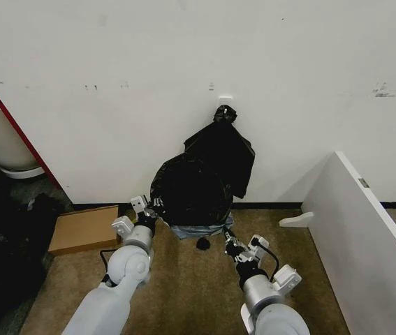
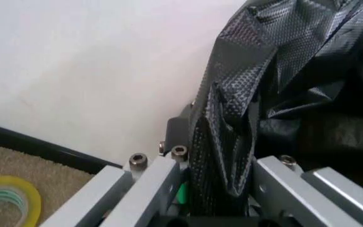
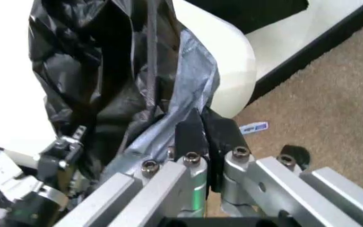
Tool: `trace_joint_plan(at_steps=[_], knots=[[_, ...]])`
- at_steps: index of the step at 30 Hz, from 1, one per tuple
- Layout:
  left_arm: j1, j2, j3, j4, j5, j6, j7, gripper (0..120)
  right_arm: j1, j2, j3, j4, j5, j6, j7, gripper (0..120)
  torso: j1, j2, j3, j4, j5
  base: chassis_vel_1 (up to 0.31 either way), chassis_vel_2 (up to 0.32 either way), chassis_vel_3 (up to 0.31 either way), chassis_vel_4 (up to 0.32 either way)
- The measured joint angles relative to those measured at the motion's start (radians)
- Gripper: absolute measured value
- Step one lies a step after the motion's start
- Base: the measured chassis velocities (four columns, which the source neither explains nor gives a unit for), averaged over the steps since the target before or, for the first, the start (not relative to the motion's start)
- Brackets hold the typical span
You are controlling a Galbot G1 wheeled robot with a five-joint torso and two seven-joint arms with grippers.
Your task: Place the garbage bag over the trash bin.
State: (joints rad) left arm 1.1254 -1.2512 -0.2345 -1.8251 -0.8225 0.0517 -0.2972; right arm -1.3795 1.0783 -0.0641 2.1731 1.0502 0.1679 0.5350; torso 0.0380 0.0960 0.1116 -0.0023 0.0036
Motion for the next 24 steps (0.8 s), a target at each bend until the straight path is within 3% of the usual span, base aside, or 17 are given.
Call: trace_joint_plan(at_steps=[14, 24], knots=[[0.01, 0.004, 0.029, -0.077, -0.063, 0.05, -0.019, 1, 0.039, -0.037, -0.013, -0.238, -0.371, 0.073, -0.203, 0, 0.0, 0.0, 0.0, -0.0002, 0.0, 0.0, 0.0, 0.0, 0.0], [0.045, 0.029, 0.046, -0.122, -0.066, 0.087, -0.024, 1, 0.111, -0.009, 0.055, -0.495, -0.762, 0.265, -0.241, 0, 0.0, 0.0, 0.0, 0.0001, 0.0001, 0.0, 0.0, 0.0, 0.0]])
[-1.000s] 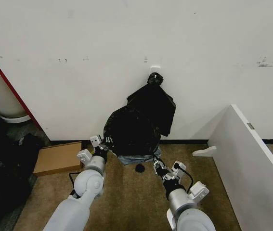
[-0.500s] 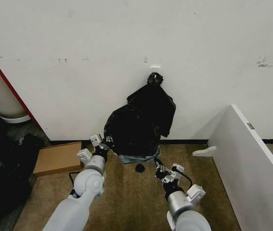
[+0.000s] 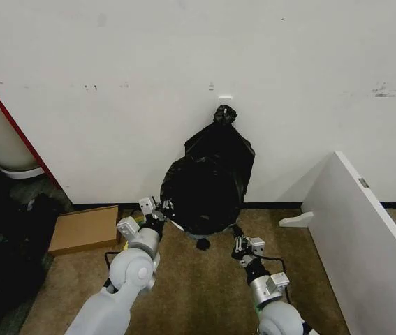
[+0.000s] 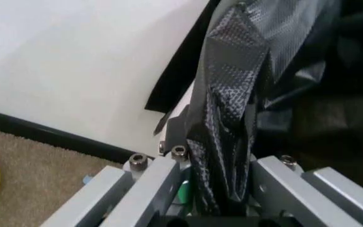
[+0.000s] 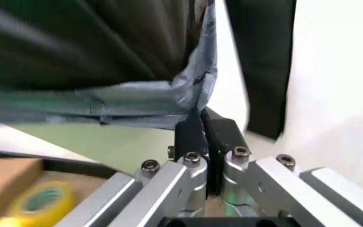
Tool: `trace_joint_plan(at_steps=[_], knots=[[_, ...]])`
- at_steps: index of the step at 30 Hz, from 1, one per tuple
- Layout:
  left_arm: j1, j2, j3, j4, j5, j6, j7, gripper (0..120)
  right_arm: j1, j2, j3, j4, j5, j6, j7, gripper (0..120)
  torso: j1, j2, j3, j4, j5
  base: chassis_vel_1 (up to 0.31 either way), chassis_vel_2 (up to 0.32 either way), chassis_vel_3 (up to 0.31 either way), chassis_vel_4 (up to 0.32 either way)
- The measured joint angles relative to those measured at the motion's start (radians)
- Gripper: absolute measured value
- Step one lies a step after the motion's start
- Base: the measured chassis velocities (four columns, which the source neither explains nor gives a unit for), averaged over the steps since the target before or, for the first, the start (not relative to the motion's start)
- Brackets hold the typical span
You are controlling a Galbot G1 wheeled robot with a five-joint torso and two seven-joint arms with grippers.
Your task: Place the garbage bag over the trash bin.
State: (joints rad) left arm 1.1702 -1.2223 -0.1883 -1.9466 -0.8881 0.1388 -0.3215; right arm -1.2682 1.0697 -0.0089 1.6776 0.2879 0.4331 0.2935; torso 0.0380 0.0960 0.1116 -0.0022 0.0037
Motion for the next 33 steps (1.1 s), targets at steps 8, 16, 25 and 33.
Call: trace_joint_plan(at_steps=[8, 16, 25, 33], knots=[[0.001, 0.026, 0.004, 0.01, 0.008, -0.009, 0.002, 1, -0.017, -0.024, 0.02, 0.024, -0.013, 0.092, -0.008, 4, 0.0, 0.0, 0.0, 0.0, 0.0003, 0.0, 0.0, 0.0, 0.0], [-0.006, 0.087, 0.01, 0.022, 0.03, -0.016, 0.015, 1, -0.03, -0.053, 0.084, -0.018, 0.071, 0.093, 0.134, 32, 0.0, 0.0, 0.0, -0.0003, -0.0001, 0.0, 0.0, 0.0, 0.0], [0.003, 0.16, 0.036, 0.023, 0.054, 0.073, -0.003, 1, -0.047, -0.073, 0.143, 0.195, 0.255, 0.021, 0.177, 66, 0.0, 0.0, 0.0, 0.0001, -0.0003, 0.0, 0.0, 0.0, 0.0], [-0.015, 0.135, 0.056, -0.017, -0.12, 0.33, -0.12, 1, -0.066, -0.032, 0.147, 0.277, 0.042, 0.001, 0.191, 94, 0.0, 0.0, 0.0, -0.0001, -0.0001, 0.0, 0.0, 0.0, 0.0]])
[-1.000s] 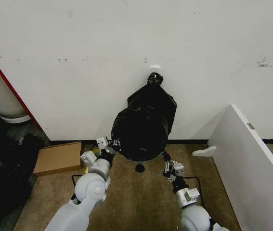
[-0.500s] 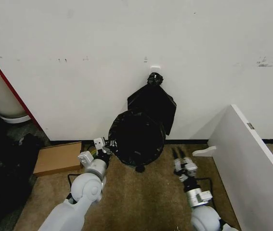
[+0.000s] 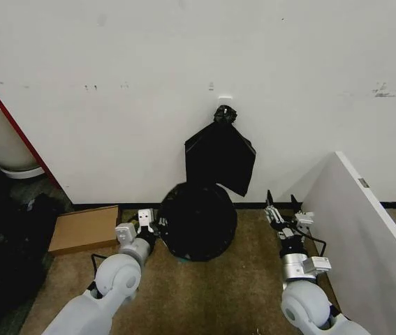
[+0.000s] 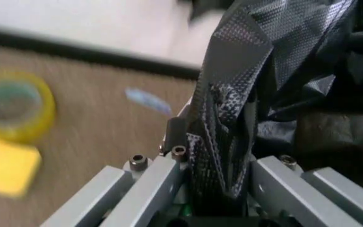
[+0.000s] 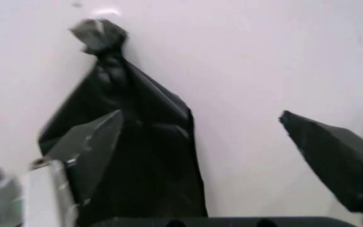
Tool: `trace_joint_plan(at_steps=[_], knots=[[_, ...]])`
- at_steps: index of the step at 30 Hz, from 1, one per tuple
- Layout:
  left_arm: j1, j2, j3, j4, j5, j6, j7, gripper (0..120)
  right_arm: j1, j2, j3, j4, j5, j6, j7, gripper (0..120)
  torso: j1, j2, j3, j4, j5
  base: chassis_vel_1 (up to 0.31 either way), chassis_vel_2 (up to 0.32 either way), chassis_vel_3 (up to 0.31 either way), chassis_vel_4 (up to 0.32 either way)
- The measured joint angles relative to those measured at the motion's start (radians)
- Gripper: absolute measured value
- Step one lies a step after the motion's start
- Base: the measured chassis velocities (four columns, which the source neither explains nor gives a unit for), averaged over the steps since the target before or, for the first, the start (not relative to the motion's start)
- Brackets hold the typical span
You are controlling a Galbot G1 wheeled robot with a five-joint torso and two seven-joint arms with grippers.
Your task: Place the garbage bag over the trash bin.
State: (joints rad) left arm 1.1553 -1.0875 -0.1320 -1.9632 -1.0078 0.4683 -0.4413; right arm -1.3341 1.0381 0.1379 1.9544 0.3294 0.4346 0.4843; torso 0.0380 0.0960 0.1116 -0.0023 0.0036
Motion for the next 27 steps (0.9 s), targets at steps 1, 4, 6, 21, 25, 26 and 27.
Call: trace_joint_plan(at_steps=[1, 4, 6, 21, 25, 26, 27], knots=[[0.001, -0.007, 0.001, 0.003, -0.008, 0.012, -0.008, 1, -0.003, 0.006, 0.0, 0.0, -0.022, 0.005, -0.002, 97, 0.0, 0.0, 0.0, -0.0001, 0.0001, 0.0, 0.0, 0.0, 0.0], [0.012, -0.028, 0.005, 0.022, -0.016, 0.037, -0.034, 1, -0.008, 0.021, -0.012, 0.001, -0.049, 0.01, -0.005, 100, 0.0, 0.0, 0.0, 0.0001, 0.0001, 0.0, 0.0, 0.0, 0.0], [0.019, -0.043, 0.008, 0.031, -0.017, 0.053, -0.055, 1, -0.009, 0.027, -0.018, 0.001, -0.05, 0.009, -0.003, 100, 0.0, 0.0, 0.0, 0.0002, 0.0001, 0.0, 0.0, 0.0, 0.0], [0.061, -0.036, 0.014, 0.004, -0.011, 0.079, -0.106, 36, -0.006, 0.043, -0.018, -0.024, -0.051, 0.002, -0.002, 100, 0.0, 0.0, 0.0, 0.0, 0.0001, 0.0, 0.0, 0.0, 0.0], [0.084, -0.028, 0.004, -0.028, 0.006, 0.072, -0.114, 49, -0.006, 0.045, -0.016, -0.026, -0.053, 0.003, -0.003, 100, 0.0, 0.0, 0.0, 0.0, -0.0001, 0.0, 0.0, 0.0, 0.0], [0.09, -0.025, 0.0, -0.038, 0.011, 0.07, -0.117, 52, -0.006, 0.045, -0.015, -0.026, -0.053, 0.003, -0.003, 100, 0.0, 0.0, 0.0, 0.0, -0.0001, 0.0, 0.0, 0.0, 0.0], [0.101, -0.017, -0.008, -0.061, 0.026, 0.068, -0.126, 57, -0.008, 0.046, -0.011, -0.027, -0.054, 0.003, -0.003, 100, 0.0, 0.0, 0.0, 0.0, 0.0, 0.0, 0.0, 0.0, 0.0]])
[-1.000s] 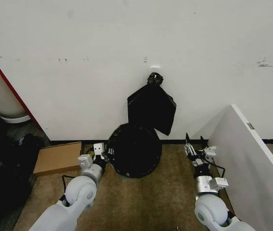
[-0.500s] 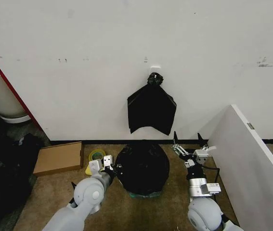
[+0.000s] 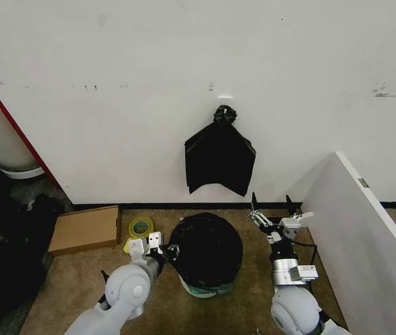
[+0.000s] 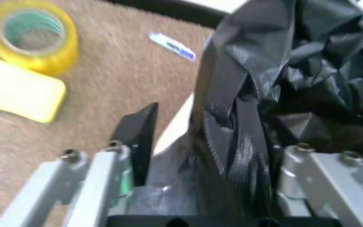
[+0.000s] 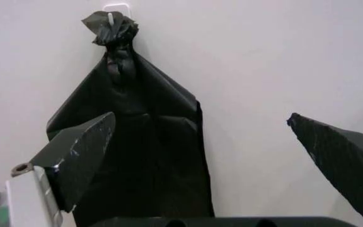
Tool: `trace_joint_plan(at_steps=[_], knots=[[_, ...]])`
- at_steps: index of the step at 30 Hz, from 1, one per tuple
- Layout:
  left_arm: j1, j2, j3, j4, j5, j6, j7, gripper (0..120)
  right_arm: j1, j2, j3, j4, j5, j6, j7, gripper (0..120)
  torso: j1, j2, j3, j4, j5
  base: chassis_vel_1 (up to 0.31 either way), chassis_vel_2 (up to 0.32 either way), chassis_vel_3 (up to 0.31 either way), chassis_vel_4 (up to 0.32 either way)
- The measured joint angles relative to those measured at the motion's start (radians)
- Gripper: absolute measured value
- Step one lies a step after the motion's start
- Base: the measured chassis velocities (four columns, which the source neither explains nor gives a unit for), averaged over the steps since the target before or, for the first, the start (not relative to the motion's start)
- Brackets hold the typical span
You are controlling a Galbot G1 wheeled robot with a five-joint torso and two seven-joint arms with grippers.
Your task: Place the garbage bag over the trash bin.
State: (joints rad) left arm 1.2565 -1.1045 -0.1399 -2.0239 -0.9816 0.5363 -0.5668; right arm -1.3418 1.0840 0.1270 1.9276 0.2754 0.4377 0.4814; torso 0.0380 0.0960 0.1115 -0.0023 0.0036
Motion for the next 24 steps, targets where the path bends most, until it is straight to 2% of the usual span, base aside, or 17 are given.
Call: trace_joint_plan(at_steps=[3, 7, 10, 13, 15, 18, 19, 20, 21, 24], knots=[[0.021, 0.018, -0.012, -0.047, 0.037, -0.002, -0.014, 64, -0.003, 0.002, 0.01, -0.001, 0.0, 0.0, 0.0, 100, 0.0, 0.0, 0.0, 0.0, -0.0001, 0.0, 0.0, 0.0, 0.0], [0.063, 0.067, -0.035, -0.146, 0.098, -0.007, -0.059, 82, -0.008, 0.007, 0.037, -0.004, 0.008, 0.001, -0.004, 100, 0.0, 0.0, 0.0, 0.0, 0.0001, 0.0, 0.0, 0.0, 0.0], [0.094, 0.089, -0.044, -0.184, 0.185, -0.087, -0.034, 94, -0.011, 0.019, 0.059, 0.0, 0.018, 0.0, -0.015, 100, 0.0, 0.0, 0.0, 0.0001, 0.0, 0.0, 0.0, 0.0, 0.0], [0.108, 0.091, -0.045, -0.208, 0.198, -0.113, -0.022, 98, -0.015, 0.026, 0.07, 0.003, 0.019, 0.0, -0.02, 100, 0.0, 0.0, 0.0, 0.0001, 0.0, 0.0, 0.0, 0.0, 0.0], [0.127, 0.086, -0.045, -0.215, 0.26, -0.209, 0.026, 100, -0.025, 0.035, 0.085, 0.008, 0.019, 0.0, -0.028, 100, 0.0, 0.0, 0.0, 0.0, 0.0001, 0.0, 0.0, 0.0, 0.0], [0.165, 0.039, -0.049, -0.158, 0.572, -0.578, 0.207, 100, -0.055, 0.047, 0.137, 0.012, 0.01, 0.007, -0.055, 100, 0.0, 0.0, 0.0, 0.0003, -0.0003, 0.0, 0.0, 0.0, 0.0], [0.165, 0.039, -0.049, -0.158, 0.572, -0.578, 0.207, 100, -0.055, 0.047, 0.137, 0.012, 0.01, 0.007, -0.055, 100, 0.0, 0.0, 0.0, 0.0003, -0.0003, 0.0, 0.0, 0.0, 0.0], [0.168, 0.027, -0.049, -0.155, 0.613, -0.619, 0.224, 100, -0.06, 0.048, 0.148, 0.012, 0.008, 0.01, -0.064, 100, 0.0, 0.0, 0.0, 0.0003, -0.0001, 0.0, 0.0, 0.0, 0.0], [0.176, -0.01, -0.053, -0.155, 0.696, -0.697, 0.256, 100, -0.084, 0.05, 0.199, 0.011, -0.001, 0.013, -0.108, 100, 0.0, 0.0, 0.0, 0.0003, 0.0002, 0.0, 0.0, 0.0, 0.0], [0.219, -0.102, -0.094, -0.174, 0.757, -0.76, 0.267, 100, -0.149, 0.07, 0.359, 0.022, -0.072, -0.011, -0.217, 100, 0.0, 0.0, 0.0, -0.0005, 0.0002, 0.0, 0.0, 0.0, 0.0]])
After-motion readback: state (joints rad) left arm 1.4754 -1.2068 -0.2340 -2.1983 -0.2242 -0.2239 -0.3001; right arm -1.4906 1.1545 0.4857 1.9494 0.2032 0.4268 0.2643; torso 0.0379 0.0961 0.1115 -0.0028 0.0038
